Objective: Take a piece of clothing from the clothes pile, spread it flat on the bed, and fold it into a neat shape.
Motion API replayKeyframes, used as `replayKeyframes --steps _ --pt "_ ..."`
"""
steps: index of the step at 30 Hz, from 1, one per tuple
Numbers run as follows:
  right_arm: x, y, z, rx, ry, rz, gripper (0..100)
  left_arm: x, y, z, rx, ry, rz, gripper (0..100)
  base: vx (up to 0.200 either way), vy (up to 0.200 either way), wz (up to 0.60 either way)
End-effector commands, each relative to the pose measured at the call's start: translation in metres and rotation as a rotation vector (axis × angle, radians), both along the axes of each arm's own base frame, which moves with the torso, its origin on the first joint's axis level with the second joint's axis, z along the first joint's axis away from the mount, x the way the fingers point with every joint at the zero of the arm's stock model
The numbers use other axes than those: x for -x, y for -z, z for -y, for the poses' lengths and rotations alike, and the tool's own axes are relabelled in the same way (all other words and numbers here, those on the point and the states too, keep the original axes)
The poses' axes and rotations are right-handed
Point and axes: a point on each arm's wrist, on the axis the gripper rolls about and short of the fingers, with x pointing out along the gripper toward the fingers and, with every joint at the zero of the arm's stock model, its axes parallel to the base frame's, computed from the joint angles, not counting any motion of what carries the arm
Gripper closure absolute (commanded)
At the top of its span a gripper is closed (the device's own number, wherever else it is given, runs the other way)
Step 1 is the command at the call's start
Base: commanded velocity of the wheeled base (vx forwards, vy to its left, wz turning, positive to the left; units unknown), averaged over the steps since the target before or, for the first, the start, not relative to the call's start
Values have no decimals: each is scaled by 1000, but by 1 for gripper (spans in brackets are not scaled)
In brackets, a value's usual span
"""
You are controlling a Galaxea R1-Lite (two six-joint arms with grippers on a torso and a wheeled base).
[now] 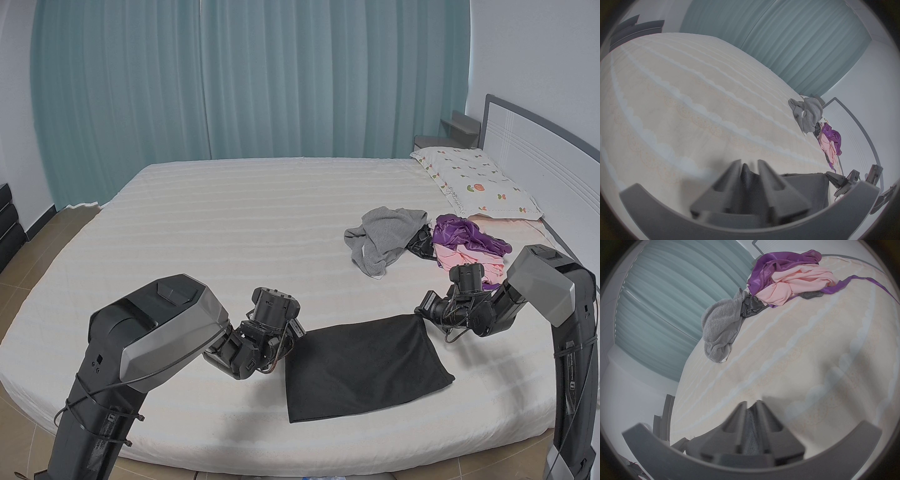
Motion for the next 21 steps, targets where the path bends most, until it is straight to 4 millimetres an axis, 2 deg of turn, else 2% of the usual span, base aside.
replayKeyframes --steps 1,4,5,9,12,15,16,17,21 --pt "1 -10 0 -14 0 15 0 -1 -1 0 3 -1 4 0 0 0 0" --pt "7 -22 5 -26 0 24 0 -1 -1 1 6 2 3 0 0 0 0" --pt "16 -32 9 -47 -27 20 0 -3 -2 -2 10 -2 3 0 0 0 0" --pt "41 -44 15 -85 -71 -15 0 -2 -6 -6 26 -18 -4 0 0 0 0" --pt "62 -40 15 -91 -92 -63 0 -1 -13 -15 62 -66 -16 0 0 0 0" --pt "93 -40 15 -127 -139 -80 0 15 -19 -30 66 -94 -62 0 0 0 0" --pt "93 -40 15 -127 -139 -80 0 15 -19 -30 66 -94 -62 0 0 0 0" --pt "110 -36 14 -128 -167 -107 0 25 -24 -39 65 -97 -84 0 0 0 0" --pt "129 -35 15 -112 -184 -115 0 43 -29 -50 101 -115 -136 0 0 0 0"
